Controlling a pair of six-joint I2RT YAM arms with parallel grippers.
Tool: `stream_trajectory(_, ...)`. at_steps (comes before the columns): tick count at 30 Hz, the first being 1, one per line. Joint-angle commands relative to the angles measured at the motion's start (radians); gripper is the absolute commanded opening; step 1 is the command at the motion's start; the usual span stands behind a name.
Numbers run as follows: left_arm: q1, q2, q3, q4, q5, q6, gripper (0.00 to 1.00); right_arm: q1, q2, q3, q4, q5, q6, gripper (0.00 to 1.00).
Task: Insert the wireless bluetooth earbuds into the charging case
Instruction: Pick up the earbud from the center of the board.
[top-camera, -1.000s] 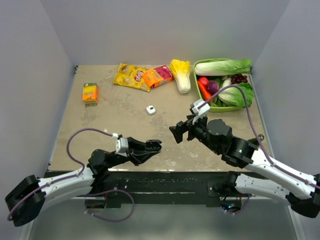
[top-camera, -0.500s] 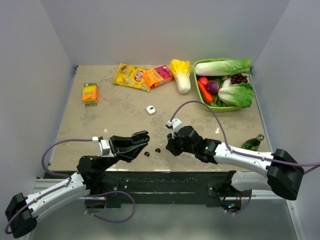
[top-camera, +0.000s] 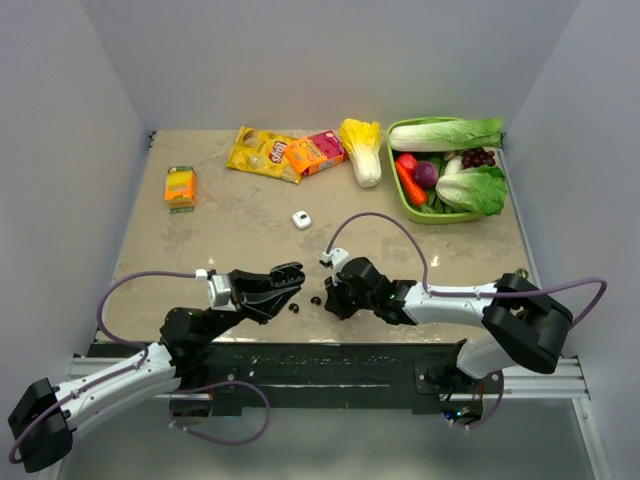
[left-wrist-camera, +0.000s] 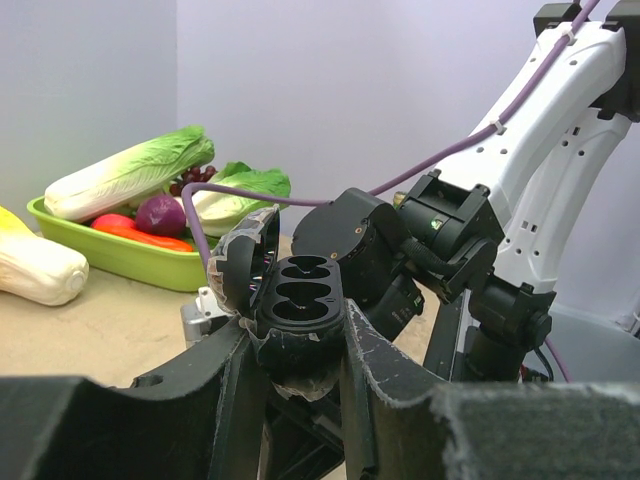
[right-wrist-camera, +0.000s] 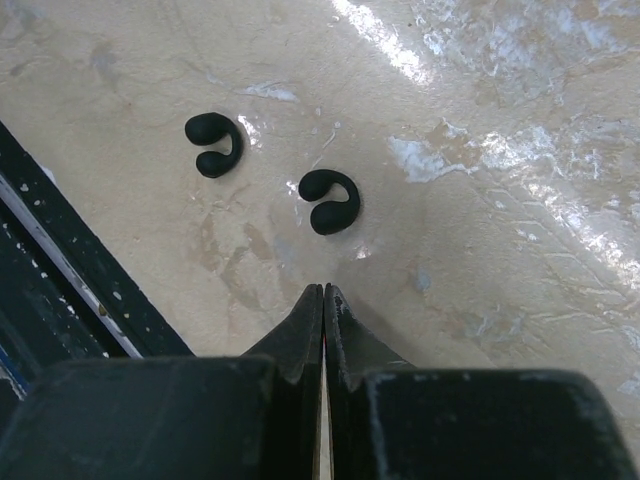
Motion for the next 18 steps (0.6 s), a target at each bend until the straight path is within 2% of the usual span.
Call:
stream_trajectory(1, 0.000, -0.013, -0.095, 0.033, -0.007, -0.001, 0.00, 0.003, -0.011, 0.030, 0.047, 0.029, 0.010, 0.07)
stream_trajectory(2, 0.000, -0.016, -0.095, 0.030, -0.010, -0.001, 0.00, 0.003, -0.014, 0.031, 0.037, 0.050, 0.010, 0.25)
stream_trajectory(5, 0.000, -0.022, -0.095, 0.019, -0.017, 0.002, 0.00, 0.000, -0.021, 0.047, 0.018, 0.101, 0.025, 0.46)
stream_trajectory(8, 0.000, -0.022, -0.098, 0.015, -0.018, 0.002, 0.00, -0.006, -0.008, 0.068, 0.012, 0.107, 0.027, 0.50)
stream_trajectory(18, 0.000, -0.039, -0.099, -0.005, -0.021, -0.001, 0.00, -0.038, 0.081, 0.128, 0.018, 0.103, 0.009, 0.50)
